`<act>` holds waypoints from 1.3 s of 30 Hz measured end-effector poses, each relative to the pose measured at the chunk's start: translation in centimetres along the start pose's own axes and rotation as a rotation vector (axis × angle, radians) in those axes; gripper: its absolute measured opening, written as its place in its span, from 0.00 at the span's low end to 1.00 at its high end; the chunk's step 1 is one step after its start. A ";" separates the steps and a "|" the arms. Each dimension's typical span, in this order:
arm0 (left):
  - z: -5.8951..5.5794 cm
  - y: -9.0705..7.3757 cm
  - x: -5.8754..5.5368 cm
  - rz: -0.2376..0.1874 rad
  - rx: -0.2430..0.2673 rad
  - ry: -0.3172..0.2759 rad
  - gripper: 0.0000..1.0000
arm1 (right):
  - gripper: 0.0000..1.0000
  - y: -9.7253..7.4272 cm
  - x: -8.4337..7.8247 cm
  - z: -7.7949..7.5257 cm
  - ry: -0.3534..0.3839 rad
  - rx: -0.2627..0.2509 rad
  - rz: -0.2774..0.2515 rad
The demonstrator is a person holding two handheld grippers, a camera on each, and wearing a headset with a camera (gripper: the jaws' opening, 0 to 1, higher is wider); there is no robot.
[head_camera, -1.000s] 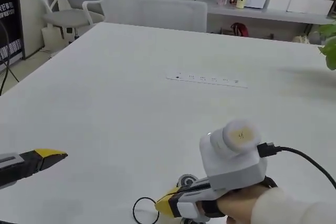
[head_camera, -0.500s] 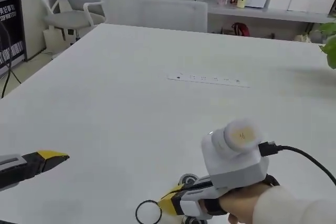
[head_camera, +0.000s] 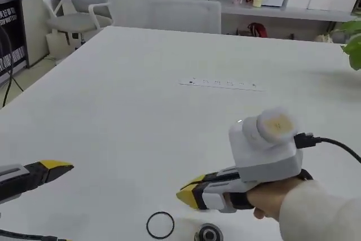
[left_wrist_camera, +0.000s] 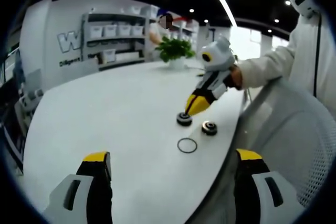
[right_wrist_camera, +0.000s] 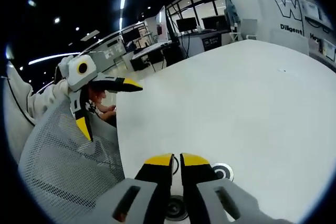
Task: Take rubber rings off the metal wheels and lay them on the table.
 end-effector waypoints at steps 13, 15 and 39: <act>-0.1 -0.1 0.0 0.008 0.006 0.007 0.98 | 0.06 -3.7 0.6 -1.5 0.027 -0.050 -0.076; -0.2 0.0 0.0 0.006 0.005 0.006 0.98 | 0.07 -4.4 0.3 -1.6 0.031 -0.051 -0.082; -2.0 4.3 4.8 0.122 -0.307 0.256 0.95 | 0.22 -8.3 -4.8 -0.7 0.065 -0.032 -0.087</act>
Point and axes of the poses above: the centre of the closed fingertips' face, and the gripper's own axes: y roughly forward along the fingers, z roughly to its left, x roughly out of its top, the point moved 9 cm from there along -y, roughly backward along the fingers, and after that the axes turned 15 degrees about -z, right-handed, at the moved point
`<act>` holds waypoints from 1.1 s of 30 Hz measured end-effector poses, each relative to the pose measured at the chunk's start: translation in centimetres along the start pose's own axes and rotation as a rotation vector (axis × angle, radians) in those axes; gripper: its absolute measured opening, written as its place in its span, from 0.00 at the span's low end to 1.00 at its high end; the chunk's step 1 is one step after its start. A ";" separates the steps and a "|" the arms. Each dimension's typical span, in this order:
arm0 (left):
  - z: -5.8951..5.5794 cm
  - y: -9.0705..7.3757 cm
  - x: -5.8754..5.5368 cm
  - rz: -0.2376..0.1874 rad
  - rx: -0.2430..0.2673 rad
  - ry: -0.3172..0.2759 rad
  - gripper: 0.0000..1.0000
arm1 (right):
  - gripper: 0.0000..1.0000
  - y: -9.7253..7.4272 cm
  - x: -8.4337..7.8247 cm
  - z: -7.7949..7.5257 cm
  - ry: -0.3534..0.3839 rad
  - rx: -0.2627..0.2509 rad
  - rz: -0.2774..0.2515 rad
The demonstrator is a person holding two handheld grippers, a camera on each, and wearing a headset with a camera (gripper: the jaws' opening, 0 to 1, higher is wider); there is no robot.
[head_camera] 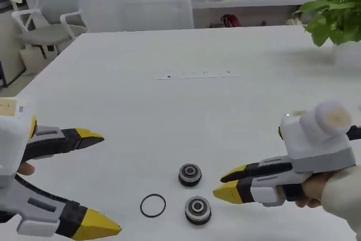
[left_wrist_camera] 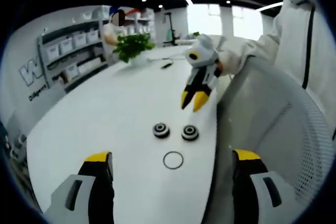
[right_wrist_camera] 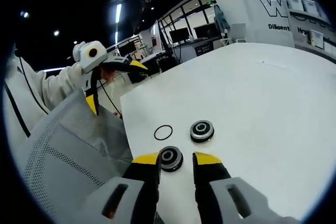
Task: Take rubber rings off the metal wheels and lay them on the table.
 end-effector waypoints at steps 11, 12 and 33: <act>0.7 5.4 0.8 -0.055 -0.079 -0.018 0.84 | 0.24 0.1 -1.1 0.5 0.006 0.017 0.026; 0.7 6.1 0.9 -0.068 -0.080 -0.020 0.82 | 0.24 0.1 -1.3 0.5 0.006 0.019 0.028; -2.3 11.5 -2.0 -0.122 -0.138 -0.017 0.45 | 0.24 1.4 -3.2 0.4 -0.050 0.064 0.088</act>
Point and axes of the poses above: the centre of the closed fingertips' face, and the gripper's own axes: y roughly forward along the fingers, z roughly to its left, x roughly out of its top, the point moved 9 cm from there along -y, roughly backward along the fingers, and after that the axes turned 15 degrees about -z, right-handed, at the moved point
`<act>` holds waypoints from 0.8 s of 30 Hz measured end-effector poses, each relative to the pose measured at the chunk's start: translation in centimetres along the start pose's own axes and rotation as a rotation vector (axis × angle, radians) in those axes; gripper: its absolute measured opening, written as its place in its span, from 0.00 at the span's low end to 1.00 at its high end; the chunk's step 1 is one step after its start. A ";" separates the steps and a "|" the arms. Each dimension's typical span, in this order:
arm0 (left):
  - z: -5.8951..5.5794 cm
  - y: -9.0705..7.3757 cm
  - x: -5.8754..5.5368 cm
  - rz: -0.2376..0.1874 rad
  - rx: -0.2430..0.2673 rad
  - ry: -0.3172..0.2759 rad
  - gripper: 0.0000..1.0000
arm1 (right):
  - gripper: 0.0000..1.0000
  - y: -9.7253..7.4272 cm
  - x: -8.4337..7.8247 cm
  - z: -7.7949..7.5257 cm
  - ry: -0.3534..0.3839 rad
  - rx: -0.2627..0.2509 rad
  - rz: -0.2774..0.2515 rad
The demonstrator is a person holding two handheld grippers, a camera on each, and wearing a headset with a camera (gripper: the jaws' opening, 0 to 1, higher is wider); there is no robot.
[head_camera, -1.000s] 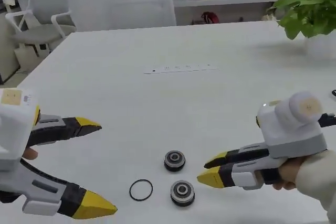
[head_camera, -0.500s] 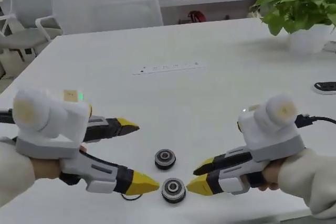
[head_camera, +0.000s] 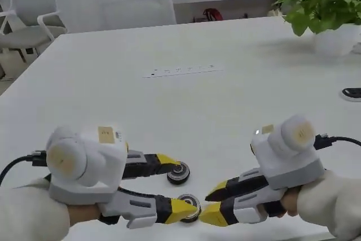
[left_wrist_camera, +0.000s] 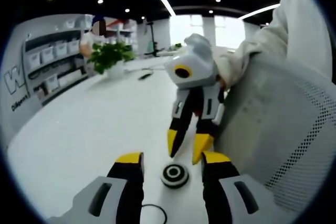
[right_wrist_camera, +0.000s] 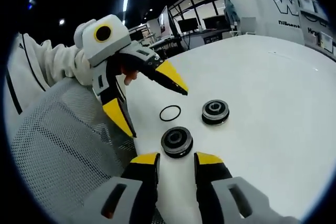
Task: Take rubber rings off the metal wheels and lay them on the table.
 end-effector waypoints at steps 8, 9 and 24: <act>0.2 0.4 -1.6 0.025 0.018 -0.055 0.40 | 0.22 0.4 -0.1 -0.1 -0.022 0.005 -0.002; 0.3 0.4 -1.8 0.025 0.026 -0.066 0.38 | 0.22 0.4 -0.1 -0.1 -0.023 0.007 0.000; -0.2 0.8 -2.8 0.050 0.021 -0.076 0.21 | 0.19 0.8 -0.3 -0.1 -0.043 0.018 0.010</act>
Point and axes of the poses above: the centre of the closed fingertips' face, and the gripper's own axes: y roughly forward along the fingers, z roughly to its left, x roughly out of its top, the point moved 9 cm from there along -y, roughly backward along the fingers, and after that the axes turned 15 degrees about -z, right-handed, at the moved point
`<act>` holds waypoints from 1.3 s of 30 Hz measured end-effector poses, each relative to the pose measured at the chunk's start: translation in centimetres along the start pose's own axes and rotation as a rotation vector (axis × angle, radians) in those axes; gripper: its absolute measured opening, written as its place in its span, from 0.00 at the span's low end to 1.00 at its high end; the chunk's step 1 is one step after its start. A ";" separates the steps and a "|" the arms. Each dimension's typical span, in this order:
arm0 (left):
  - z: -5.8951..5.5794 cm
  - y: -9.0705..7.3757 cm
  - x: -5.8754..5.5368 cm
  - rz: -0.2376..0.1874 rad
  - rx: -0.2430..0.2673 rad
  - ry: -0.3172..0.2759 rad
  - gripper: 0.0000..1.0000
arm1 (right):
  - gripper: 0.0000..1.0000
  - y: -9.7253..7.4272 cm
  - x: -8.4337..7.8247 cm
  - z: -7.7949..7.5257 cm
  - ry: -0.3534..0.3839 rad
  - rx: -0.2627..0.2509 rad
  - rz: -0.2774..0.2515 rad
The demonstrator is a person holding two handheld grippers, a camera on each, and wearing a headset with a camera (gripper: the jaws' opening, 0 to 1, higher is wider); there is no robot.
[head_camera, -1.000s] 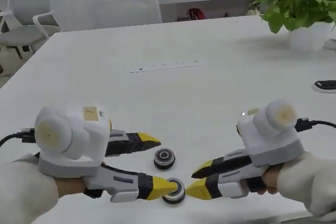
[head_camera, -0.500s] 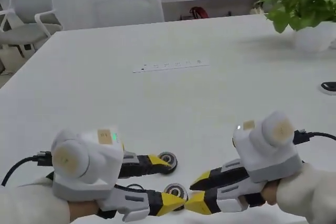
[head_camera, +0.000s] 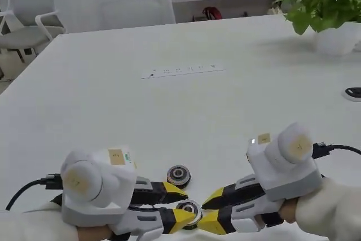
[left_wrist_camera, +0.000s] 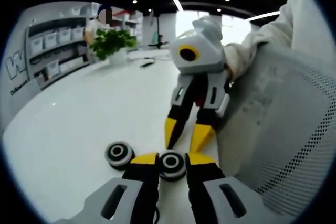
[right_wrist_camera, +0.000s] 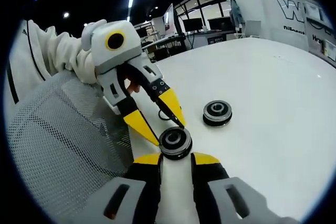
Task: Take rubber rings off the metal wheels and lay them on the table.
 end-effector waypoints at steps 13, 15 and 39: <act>-0.3 -0.1 -0.6 0.025 -0.008 0.057 0.16 | 0.16 0.3 -0.2 0.0 -0.013 0.006 0.003; -0.3 -0.1 -0.6 0.020 -0.008 0.062 0.16 | 0.16 0.3 -0.3 0.0 -0.014 0.009 0.004; -0.2 0.0 -0.9 0.001 0.009 0.044 0.14 | 0.00 -0.1 -0.2 -0.7 0.009 -0.028 0.012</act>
Point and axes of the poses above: the centre of the closed fingertips' face, and the gripper's own axes: y roughly forward along the fingers, z roughly to its left, x roughly out of its top, the point moved 9 cm from there along -y, roughly backward along the fingers, and after that the axes turned 15 degrees about -z, right-handed, at the moved point
